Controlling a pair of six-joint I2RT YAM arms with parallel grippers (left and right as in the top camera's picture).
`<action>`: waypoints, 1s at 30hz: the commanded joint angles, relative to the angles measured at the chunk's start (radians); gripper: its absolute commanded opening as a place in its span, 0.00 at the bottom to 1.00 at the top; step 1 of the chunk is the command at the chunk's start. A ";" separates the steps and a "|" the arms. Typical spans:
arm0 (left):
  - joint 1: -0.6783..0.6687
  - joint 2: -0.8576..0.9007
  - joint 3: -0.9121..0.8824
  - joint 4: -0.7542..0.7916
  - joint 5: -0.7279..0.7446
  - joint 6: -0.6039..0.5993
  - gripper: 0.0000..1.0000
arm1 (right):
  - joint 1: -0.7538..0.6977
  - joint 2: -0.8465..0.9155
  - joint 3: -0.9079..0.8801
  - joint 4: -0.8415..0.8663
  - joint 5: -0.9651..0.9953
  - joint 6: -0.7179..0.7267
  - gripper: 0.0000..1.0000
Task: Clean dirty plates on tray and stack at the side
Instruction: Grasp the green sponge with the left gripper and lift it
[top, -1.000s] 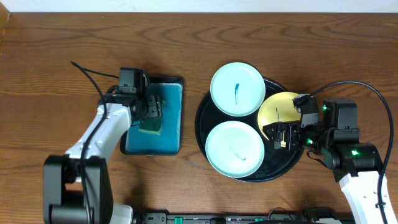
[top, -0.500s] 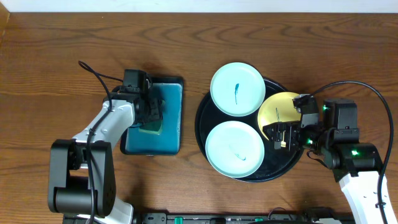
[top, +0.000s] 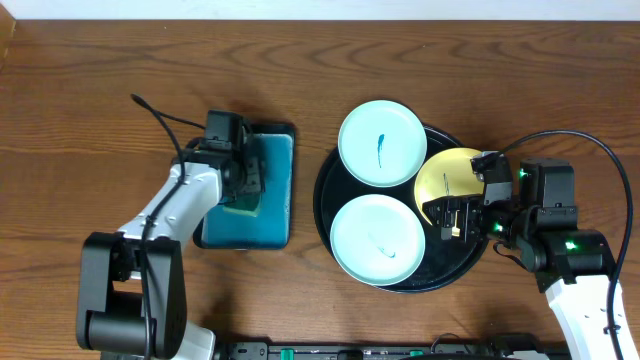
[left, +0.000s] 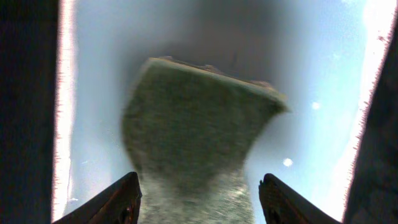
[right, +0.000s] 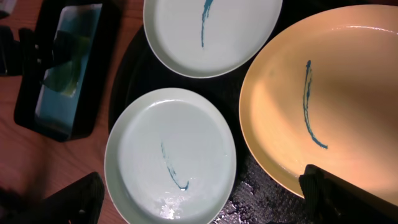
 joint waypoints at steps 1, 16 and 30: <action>-0.023 -0.013 0.018 -0.007 -0.024 0.003 0.62 | 0.013 0.001 0.017 -0.003 -0.003 0.005 0.99; -0.025 -0.008 0.000 -0.017 -0.098 0.002 0.62 | 0.013 0.001 0.017 -0.022 0.011 0.005 0.99; -0.025 0.137 -0.018 0.006 -0.087 -0.008 0.26 | 0.013 0.001 0.017 -0.022 0.011 0.005 0.99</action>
